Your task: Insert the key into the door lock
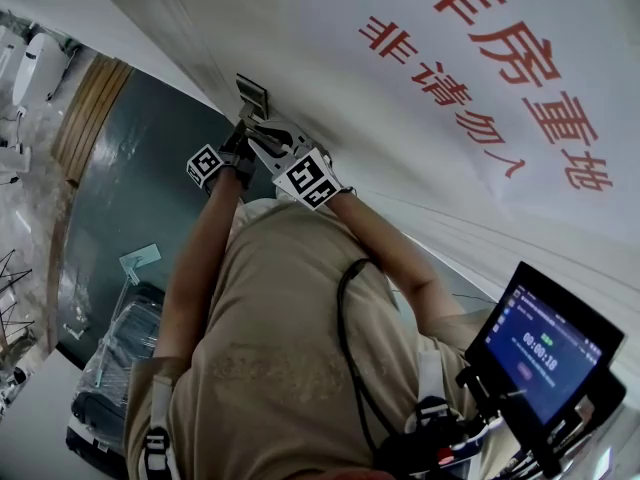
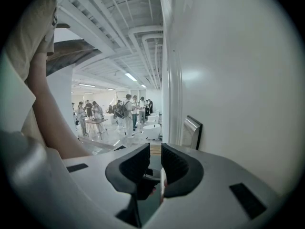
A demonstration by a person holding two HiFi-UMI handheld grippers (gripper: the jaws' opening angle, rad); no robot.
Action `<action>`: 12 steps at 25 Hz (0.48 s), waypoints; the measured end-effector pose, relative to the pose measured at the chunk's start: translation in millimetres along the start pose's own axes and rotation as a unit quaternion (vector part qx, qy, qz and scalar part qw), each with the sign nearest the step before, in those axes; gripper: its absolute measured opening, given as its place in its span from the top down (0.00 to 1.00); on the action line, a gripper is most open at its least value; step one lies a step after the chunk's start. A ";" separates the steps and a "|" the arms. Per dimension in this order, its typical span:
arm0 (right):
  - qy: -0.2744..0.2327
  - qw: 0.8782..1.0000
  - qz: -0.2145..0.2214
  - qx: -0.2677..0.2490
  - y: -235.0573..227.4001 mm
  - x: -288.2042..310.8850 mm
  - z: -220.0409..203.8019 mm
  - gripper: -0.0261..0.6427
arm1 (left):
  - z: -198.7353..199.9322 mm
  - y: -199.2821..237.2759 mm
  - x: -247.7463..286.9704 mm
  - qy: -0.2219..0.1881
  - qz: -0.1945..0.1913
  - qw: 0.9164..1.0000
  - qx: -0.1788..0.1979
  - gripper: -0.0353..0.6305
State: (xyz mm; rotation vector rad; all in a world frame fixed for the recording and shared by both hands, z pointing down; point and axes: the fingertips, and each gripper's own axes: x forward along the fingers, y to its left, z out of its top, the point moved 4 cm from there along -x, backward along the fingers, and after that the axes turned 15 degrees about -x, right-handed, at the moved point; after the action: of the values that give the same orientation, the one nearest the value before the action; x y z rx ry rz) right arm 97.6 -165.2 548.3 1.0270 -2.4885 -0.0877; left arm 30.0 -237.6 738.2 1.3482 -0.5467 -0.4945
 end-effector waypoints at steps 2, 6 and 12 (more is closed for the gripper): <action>0.000 1.000 0.000 -0.001 0.9 -1.8 -0.3 0.87 | -0.3 -0.4 0.6 -0.001 -0.003 1.000 0.009 0.89; -0.001 1.000 0.001 0.001 1.6 -4.1 -1.7 0.87 | 5.8 -7.9 -1.1 -0.011 0.009 0.997 0.073 0.87; -0.002 1.000 0.008 0.003 4.7 -9.0 -6.6 0.87 | 2.8 -7.7 -20.4 -0.035 0.023 0.993 0.111 0.74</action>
State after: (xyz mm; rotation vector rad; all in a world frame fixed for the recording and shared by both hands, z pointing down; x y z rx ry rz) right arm 103.0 -155.0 551.8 1.0090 -2.5015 -0.0778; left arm 12.2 -228.2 729.3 1.5318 -0.7042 -0.4542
